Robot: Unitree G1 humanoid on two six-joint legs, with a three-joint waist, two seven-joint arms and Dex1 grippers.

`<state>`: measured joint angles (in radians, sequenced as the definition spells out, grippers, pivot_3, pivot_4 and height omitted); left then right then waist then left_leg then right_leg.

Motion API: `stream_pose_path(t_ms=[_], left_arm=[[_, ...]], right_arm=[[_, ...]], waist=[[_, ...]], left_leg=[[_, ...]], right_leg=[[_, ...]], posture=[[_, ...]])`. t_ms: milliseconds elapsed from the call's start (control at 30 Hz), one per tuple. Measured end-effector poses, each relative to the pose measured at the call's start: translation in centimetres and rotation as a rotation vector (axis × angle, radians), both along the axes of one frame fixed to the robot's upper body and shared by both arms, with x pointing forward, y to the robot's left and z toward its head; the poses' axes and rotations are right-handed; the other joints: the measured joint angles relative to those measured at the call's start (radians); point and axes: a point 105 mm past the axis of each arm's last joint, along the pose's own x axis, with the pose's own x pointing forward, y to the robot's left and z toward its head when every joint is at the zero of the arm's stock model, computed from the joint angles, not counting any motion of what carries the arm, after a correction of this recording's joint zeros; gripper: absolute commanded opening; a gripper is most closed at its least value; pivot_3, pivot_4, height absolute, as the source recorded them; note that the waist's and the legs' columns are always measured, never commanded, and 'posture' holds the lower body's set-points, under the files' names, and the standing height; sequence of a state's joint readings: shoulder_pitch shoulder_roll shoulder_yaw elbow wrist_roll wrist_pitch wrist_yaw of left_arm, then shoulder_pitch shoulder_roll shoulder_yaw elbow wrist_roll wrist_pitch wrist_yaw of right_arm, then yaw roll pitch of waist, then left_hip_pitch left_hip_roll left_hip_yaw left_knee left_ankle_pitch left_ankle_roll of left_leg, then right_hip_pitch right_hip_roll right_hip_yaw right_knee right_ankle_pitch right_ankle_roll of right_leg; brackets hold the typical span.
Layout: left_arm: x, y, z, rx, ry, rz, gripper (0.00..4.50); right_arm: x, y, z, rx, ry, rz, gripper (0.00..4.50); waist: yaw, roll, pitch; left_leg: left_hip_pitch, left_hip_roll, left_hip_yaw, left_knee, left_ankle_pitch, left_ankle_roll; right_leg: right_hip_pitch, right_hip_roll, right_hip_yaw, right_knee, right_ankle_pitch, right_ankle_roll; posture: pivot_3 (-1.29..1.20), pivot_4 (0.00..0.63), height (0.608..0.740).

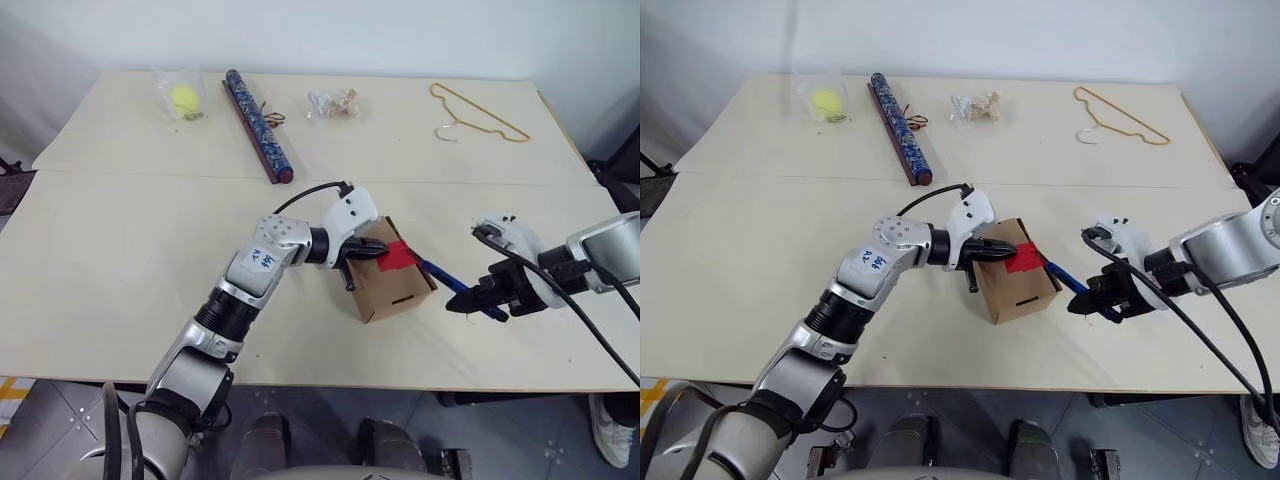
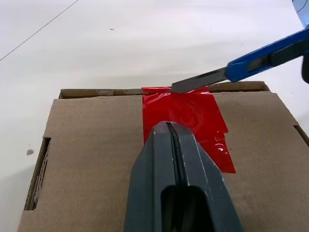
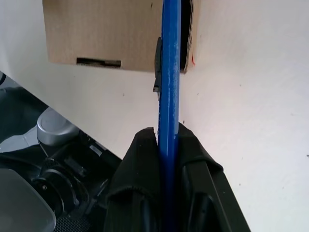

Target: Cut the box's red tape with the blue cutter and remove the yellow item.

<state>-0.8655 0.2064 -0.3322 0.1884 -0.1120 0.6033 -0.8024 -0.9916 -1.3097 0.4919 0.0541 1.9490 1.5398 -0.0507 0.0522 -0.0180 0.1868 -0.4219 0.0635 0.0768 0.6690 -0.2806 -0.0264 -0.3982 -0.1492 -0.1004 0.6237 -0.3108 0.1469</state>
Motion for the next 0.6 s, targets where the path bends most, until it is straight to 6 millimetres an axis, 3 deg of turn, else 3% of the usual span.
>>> stream_pose_path(t_ms=[333, 600], left_arm=[[-0.2, -0.1, -0.1, -0.007, -0.001, 0.008, 0.00], [-0.1, -0.1, -0.2, -0.012, 0.004, 0.024, 0.00]], right_arm=[[-0.1, -0.2, 0.6, -0.039, 0.028, 0.014, 0.08], [1.5, 0.7, 0.4, -0.058, 0.043, 0.007, 0.08]], waist=[[0.000, 0.000, 0.000], [-0.003, 0.000, 0.000]], left_leg=[[0.000, 0.000, 0.000, 0.000, 0.000, 0.000], [0.000, 0.001, 0.000, 0.007, -0.001, 0.002]], right_leg=[[0.000, 0.000, 0.000, 0.000, 0.000, 0.000], [0.000, 0.000, 0.000, 0.001, 0.000, -0.001]], posture=[[0.00, 0.150, 0.740], [0.00, 0.150, 0.740]])
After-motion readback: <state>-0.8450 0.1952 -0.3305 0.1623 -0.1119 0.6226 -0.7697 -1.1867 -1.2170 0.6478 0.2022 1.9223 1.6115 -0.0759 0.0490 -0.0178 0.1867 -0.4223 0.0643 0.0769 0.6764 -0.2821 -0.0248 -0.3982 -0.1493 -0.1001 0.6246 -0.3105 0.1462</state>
